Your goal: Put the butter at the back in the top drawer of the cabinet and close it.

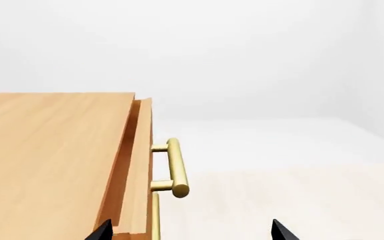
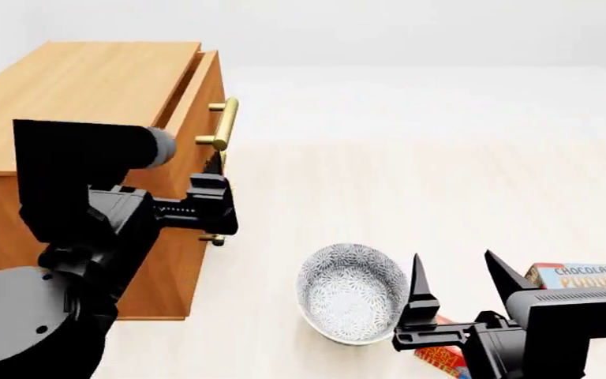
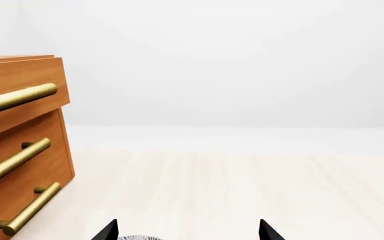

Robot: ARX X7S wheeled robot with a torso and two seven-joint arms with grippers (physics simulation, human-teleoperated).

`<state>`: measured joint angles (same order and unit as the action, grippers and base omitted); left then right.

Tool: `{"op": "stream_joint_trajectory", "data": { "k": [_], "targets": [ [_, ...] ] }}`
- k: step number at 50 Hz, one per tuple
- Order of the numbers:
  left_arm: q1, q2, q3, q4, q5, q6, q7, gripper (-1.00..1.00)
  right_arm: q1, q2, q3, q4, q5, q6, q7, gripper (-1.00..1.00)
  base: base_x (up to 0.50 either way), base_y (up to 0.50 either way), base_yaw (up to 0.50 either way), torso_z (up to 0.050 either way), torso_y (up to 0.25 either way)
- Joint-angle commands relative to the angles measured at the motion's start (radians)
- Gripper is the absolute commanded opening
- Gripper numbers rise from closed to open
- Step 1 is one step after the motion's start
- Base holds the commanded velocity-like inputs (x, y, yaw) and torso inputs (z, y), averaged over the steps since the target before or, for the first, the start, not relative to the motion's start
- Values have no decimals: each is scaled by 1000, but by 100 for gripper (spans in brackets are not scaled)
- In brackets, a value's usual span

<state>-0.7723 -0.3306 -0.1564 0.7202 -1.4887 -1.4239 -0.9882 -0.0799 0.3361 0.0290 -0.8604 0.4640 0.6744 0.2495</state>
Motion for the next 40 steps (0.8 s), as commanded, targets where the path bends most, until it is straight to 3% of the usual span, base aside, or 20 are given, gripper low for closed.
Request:
{"op": "stream_joint_trajectory", "data": {
  "k": [1,15,24,32,40],
  "targets": [
    [-305,-79,120,-247,-390,-12,-342,100,-4,8,22,1,29,-6,-5,100,0,0,0,0,0],
    [-547,-115,285,-461,-495,32,-408,100,-3,16,31,6,51,-11,-8,100,0,0,0,0,0],
    [-702,-95,413,-723,-478,5,-380,100,-3,21,40,9,67,-11,-10,100,0,0,0,0,0],
    [-849,-54,541,-1012,-433,-66,-288,100,-7,25,49,7,80,-17,-12,100,0,0,0,0,0],
    [-994,-6,636,-1289,-280,-84,-96,100,-15,29,53,2,88,-28,-16,100,0,0,0,0,0]
  ]
}}
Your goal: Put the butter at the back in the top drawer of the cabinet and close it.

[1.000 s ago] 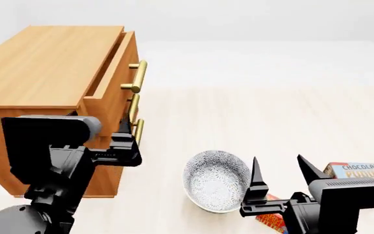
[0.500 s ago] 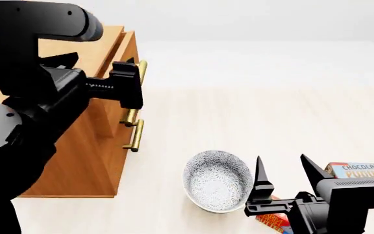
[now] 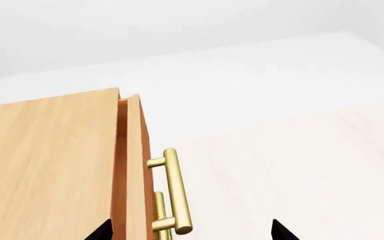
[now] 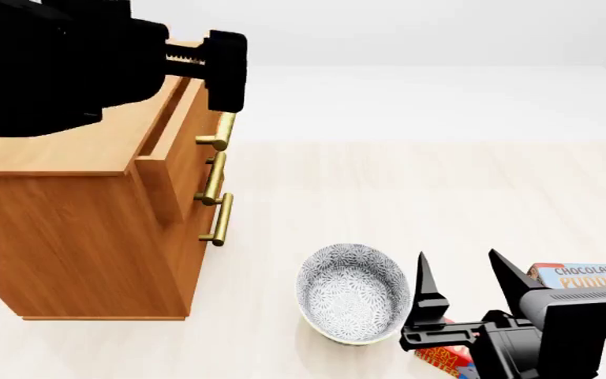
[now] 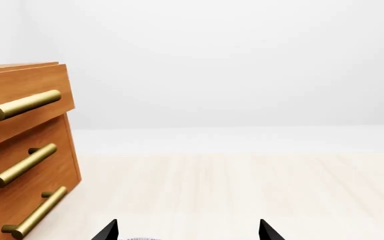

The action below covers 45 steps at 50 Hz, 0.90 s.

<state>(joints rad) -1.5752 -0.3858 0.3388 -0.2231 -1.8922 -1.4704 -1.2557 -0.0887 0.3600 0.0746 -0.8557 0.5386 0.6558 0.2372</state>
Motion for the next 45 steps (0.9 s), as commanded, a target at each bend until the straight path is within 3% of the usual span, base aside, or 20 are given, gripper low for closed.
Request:
{"op": "stream_joint_trajectory", "data": {
  "k": [1,7,20,45],
  "targets": [
    [-210,55,157,-378,151,-35,205,100,-6,6,7,-2,14,-10,-4,100,0,0,0,0,0],
    [-295,84,234,-522,261,-17,345,100,-6,10,7,0,19,-10,-3,100,0,0,0,0,0],
    [-356,146,315,-695,288,-45,408,100,-5,17,10,1,31,-9,-1,100,0,0,0,0,0],
    [-370,183,456,-807,392,3,574,100,-8,27,3,1,39,-16,7,100,0,0,0,0,0]
  ]
}}
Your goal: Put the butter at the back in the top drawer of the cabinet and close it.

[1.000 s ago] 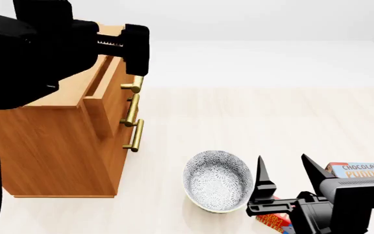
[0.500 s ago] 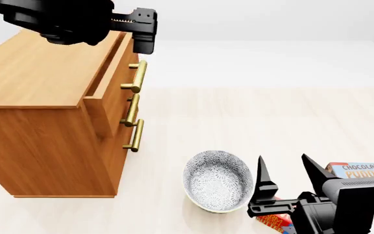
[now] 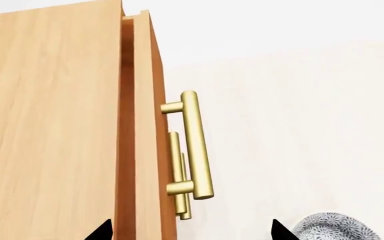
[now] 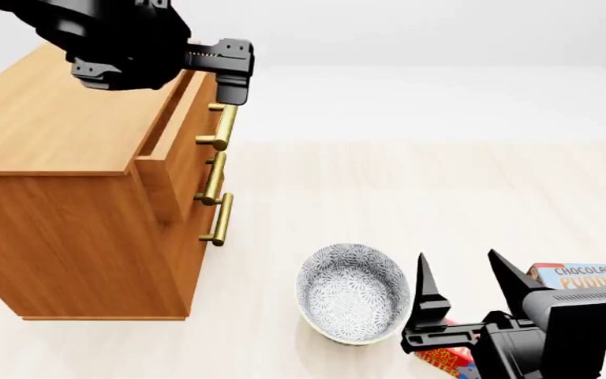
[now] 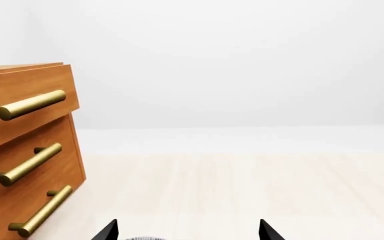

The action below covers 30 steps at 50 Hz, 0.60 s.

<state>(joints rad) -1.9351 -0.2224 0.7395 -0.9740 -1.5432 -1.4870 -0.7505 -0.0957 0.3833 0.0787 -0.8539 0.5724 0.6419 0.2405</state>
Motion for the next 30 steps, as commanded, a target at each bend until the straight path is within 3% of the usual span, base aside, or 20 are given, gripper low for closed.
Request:
{"op": "stream_joint_trajectory", "data": {
  "k": [1,24,30],
  "targets": [
    [-9,22,60,-60,46,21,74,100,-2,4,-1,-1,6,-3,4,100,0,0,0,0,0],
    [-8,81,181,-165,155,81,255,100,-4,13,-3,1,13,-13,9,100,0,0,0,0,0],
    [3,86,188,-168,160,87,257,100,-4,14,-7,3,13,-16,11,100,0,0,0,0,0]
  ]
}}
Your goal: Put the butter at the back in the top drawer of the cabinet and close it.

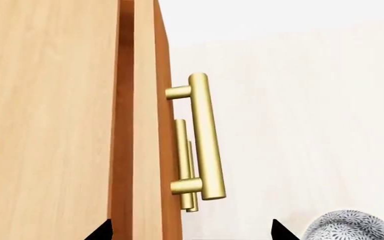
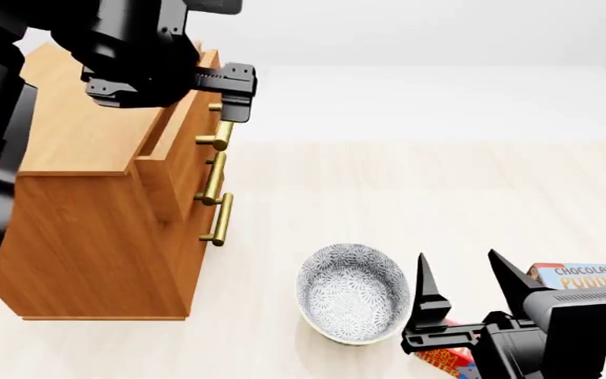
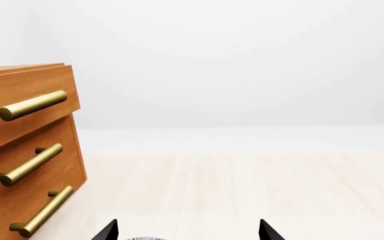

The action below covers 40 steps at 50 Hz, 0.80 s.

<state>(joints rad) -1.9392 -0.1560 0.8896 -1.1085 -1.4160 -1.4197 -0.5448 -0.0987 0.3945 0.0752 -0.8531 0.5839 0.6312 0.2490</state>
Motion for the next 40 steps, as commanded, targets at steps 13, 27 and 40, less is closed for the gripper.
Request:
{"op": "stream_joint_trajectory", "data": {
  "k": [13,27,40],
  "targets": [
    [2,72,121,-139,114,62,191,100,-2,9,2,0,13,-7,6,100,0,0,0,0,0],
    [16,100,136,-198,174,74,264,100,-2,15,3,-3,23,-8,13,100,0,0,0,0,0],
    [50,105,14,-199,311,56,279,100,-8,21,6,-8,29,-15,16,100,0,0,0,0,0]
  ]
}}
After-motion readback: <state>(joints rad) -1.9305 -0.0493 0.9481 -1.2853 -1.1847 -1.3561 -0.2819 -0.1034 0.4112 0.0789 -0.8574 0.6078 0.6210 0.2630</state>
